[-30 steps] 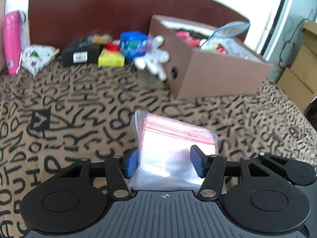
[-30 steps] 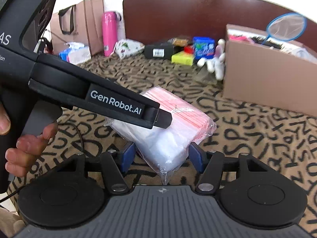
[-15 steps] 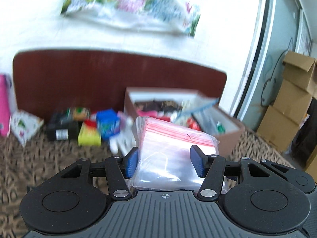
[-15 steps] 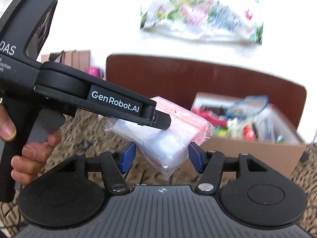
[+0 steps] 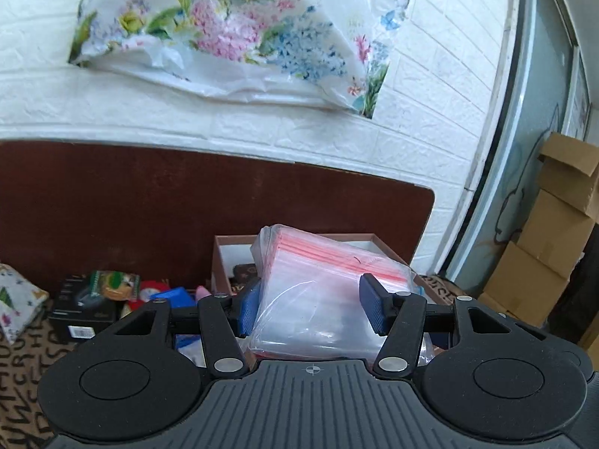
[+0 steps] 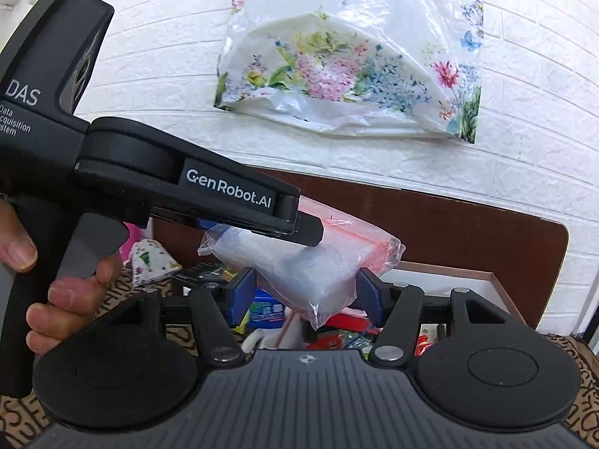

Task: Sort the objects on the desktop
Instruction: 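Lower the zip bag with both grippers into the brown box, then open both grippers to release the zip bag inside the box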

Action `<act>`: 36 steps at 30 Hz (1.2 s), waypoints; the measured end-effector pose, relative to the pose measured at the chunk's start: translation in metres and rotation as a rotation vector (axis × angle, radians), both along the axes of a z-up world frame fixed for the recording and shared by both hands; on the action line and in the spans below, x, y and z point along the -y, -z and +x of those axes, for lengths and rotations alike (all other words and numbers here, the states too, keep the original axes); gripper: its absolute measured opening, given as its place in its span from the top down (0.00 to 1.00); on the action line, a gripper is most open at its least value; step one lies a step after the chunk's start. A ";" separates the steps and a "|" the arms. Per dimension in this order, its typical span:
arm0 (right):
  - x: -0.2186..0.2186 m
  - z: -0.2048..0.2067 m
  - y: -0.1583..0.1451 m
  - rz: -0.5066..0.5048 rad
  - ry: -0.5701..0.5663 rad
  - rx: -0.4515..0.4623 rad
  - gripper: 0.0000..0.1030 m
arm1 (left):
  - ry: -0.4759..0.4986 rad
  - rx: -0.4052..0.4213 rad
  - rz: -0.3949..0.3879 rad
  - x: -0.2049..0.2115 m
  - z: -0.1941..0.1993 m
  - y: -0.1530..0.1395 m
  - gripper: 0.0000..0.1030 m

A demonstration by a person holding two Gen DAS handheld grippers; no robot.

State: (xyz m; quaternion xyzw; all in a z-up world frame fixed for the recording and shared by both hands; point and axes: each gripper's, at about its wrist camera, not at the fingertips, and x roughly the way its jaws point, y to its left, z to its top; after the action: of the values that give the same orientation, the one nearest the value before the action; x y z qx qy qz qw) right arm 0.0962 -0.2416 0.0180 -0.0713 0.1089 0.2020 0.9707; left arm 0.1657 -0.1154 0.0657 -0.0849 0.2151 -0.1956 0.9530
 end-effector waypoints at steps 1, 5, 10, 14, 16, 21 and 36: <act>0.003 0.005 0.003 -0.002 0.009 -0.007 0.38 | 0.009 -0.012 -0.006 0.005 0.007 0.004 0.45; 0.021 0.025 0.016 -0.013 0.055 -0.044 0.38 | 0.054 -0.057 -0.012 0.031 0.030 0.019 0.45; 0.048 0.042 0.033 -0.012 0.112 -0.097 0.38 | 0.103 -0.105 0.001 0.068 0.053 0.039 0.44; 0.065 0.058 0.050 -0.018 0.142 -0.138 0.38 | 0.122 -0.153 0.002 0.090 0.070 0.057 0.44; 0.072 0.066 0.056 -0.019 0.155 -0.154 0.38 | 0.135 -0.170 0.006 0.100 0.080 0.064 0.44; 0.083 0.086 0.069 -0.023 0.176 -0.185 0.38 | 0.143 -0.181 0.035 0.116 0.098 0.075 0.42; 0.083 0.113 0.087 -0.022 0.167 -0.216 0.34 | 0.139 -0.186 0.037 0.117 0.112 0.092 0.09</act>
State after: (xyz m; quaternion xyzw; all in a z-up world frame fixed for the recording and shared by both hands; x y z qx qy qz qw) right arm 0.2095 -0.3247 -0.0688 -0.0505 0.2205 0.1259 0.9659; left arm 0.2773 -0.2327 -0.0265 -0.0698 0.3117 -0.2485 0.9145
